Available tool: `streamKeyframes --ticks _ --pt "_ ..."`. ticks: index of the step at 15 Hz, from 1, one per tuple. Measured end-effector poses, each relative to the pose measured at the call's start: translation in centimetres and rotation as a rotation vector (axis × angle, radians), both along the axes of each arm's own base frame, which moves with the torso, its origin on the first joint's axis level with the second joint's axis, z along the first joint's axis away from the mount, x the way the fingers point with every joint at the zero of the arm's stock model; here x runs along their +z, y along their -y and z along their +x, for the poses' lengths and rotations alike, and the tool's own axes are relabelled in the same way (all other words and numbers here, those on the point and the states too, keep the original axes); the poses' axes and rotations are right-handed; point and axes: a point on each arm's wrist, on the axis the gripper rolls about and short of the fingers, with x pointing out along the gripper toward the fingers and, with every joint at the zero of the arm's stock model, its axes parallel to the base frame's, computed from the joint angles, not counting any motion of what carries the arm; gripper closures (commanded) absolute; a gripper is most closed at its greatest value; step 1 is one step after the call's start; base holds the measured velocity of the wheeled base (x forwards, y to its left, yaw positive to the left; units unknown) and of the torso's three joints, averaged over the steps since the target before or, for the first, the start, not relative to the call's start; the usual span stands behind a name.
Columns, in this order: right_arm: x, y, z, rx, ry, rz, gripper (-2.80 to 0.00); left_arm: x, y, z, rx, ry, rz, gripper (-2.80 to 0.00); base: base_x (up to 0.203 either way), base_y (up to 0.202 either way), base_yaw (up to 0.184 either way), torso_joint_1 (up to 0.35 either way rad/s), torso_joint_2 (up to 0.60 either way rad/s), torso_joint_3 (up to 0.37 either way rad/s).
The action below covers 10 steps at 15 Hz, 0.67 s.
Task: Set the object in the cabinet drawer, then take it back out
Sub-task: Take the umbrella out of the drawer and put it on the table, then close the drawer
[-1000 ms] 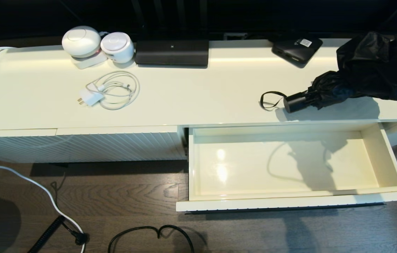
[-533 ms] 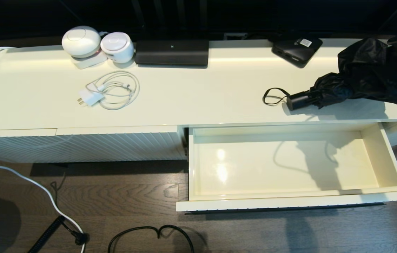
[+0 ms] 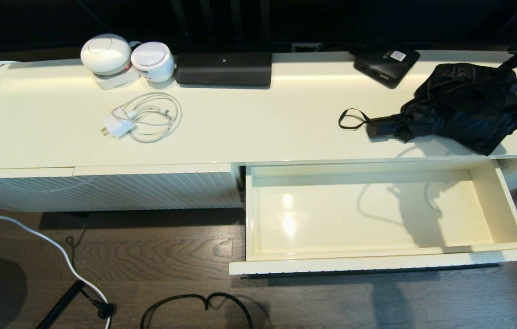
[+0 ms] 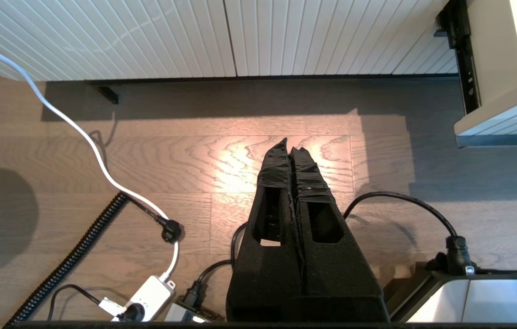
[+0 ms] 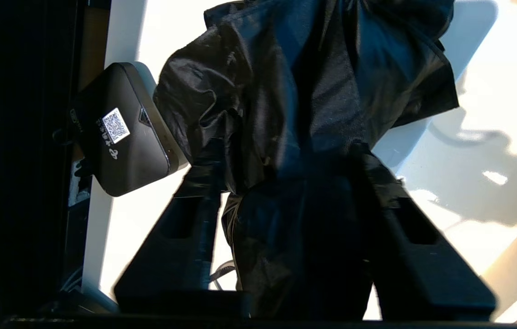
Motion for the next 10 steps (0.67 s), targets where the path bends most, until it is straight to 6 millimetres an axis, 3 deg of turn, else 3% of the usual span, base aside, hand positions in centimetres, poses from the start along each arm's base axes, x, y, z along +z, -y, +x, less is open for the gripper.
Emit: streamKeyframes --ticks 3,7,10 --pt "0.3 0.0 -0.7 0.007 0.007 -0.018 -2.8 0.0 0.0 0.0 0.0 0.0 0.0 0.0 0.0 0.0 0.0 0.0 0.0 0.0" --pt "2.0 0.2 -4.0 0.087 0.03 -0.188 -2.8 0.0 0.0 0.0 0.0 0.0 0.0 0.0 0.0 0.0 0.0 0.0 0.0 0.0" --pt "1.4 0.1 -6.0 0.168 -0.026 -0.334 -2.8 0.0 0.0 0.0 -0.001 0.0 0.001 0.0 0.0 0.0 0.0 0.0 0.0 0.0"
